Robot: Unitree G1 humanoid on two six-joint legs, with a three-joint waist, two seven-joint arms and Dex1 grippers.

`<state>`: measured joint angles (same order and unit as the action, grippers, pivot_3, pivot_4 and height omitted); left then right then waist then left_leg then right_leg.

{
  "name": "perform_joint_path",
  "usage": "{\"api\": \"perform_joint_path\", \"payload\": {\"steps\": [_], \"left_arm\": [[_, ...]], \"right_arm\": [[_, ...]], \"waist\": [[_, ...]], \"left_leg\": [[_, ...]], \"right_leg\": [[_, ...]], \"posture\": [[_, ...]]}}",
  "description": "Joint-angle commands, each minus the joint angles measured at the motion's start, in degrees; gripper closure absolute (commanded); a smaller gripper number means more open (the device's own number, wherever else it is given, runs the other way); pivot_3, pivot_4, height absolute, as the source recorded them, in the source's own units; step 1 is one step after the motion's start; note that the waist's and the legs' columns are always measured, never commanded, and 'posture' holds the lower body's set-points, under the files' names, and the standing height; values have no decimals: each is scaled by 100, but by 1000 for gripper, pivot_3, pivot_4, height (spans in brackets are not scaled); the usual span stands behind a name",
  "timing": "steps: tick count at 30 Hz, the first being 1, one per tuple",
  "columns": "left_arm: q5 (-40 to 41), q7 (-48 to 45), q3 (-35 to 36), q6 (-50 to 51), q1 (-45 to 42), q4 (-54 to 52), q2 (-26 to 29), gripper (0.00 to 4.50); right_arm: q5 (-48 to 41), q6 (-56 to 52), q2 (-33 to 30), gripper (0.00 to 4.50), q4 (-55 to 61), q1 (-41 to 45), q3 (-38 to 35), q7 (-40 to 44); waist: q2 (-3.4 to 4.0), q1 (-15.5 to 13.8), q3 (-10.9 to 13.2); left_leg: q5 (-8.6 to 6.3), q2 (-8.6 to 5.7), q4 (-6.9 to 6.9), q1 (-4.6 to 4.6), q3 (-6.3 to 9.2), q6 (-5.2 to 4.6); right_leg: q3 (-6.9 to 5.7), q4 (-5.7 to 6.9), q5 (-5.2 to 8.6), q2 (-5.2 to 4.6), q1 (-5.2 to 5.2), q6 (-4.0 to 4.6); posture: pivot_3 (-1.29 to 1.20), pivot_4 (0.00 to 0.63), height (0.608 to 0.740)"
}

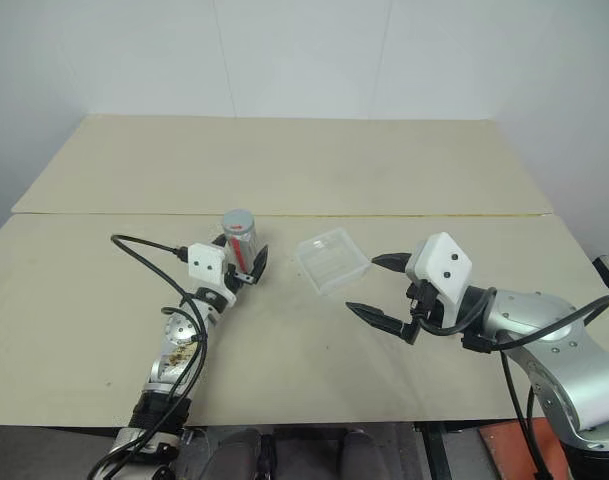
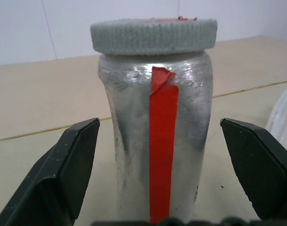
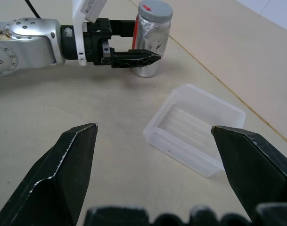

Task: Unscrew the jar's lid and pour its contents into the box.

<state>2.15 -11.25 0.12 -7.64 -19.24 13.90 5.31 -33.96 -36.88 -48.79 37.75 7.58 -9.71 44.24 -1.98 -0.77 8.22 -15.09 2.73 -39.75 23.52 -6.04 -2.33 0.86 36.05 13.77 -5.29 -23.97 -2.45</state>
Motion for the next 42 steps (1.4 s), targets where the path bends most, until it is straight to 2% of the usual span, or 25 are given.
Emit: {"api": "perform_joint_path", "payload": {"steps": [1,13,30,33,38,40,42], "left_arm": [[-75,225,20,-187,-214,78,-102,35],[-163,373,-42,-307,-316,24,-183,35],[-121,427,-13,49,-549,54,-219,35],[-175,484,-5,163,-581,61,-194,591],[-168,522,18,294,-573,27,-198,2189],[-190,560,16,344,-564,10,-202,2545],[-197,559,5,333,-559,24,-203,2544]], "right_arm": [[-45,15,-64,0,188,-6,-194,-38],[-114,-9,-109,0,283,-71,-274,-68],[-174,-33,-121,0,318,-105,-278,-108],[-186,-31,-110,0,326,-112,-291,-116],[-176,-21,-87,0,316,-81,-273,-152],[-182,-21,-87,0,319,-86,-279,-155],[-196,-18,-80,0,335,-95,-290,-160]], "waist": [[0,0,0],[0,2,0],[-1,-1,-1],[-1,-1,-1],[-1,-2,-1],[-1,-1,-1],[-1,-1,-1]], "left_leg": [[0,0,-1,0,0,0],[0,0,0,0,1,0],[0,-2,0,3,3,0],[0,-1,0,3,4,0],[0,-2,-2,3,4,0],[0,-2,-2,2,4,0],[0,-2,-1,1,5,0]], "right_leg": [[0,0,0,0,0,0],[0,0,0,0,0,-1],[0,-4,-1,1,-1,-2],[-1,-3,-1,1,-1,-2],[-1,-2,-1,0,0,-2],[0,-2,-1,1,0,-2],[-1,-1,-1,1,0,-2]], "posture": [[0,150,740],[0,150,740],[0,150,740],[0,150,740],[0,150,740],[0,150,740],[0,150,740]]}}
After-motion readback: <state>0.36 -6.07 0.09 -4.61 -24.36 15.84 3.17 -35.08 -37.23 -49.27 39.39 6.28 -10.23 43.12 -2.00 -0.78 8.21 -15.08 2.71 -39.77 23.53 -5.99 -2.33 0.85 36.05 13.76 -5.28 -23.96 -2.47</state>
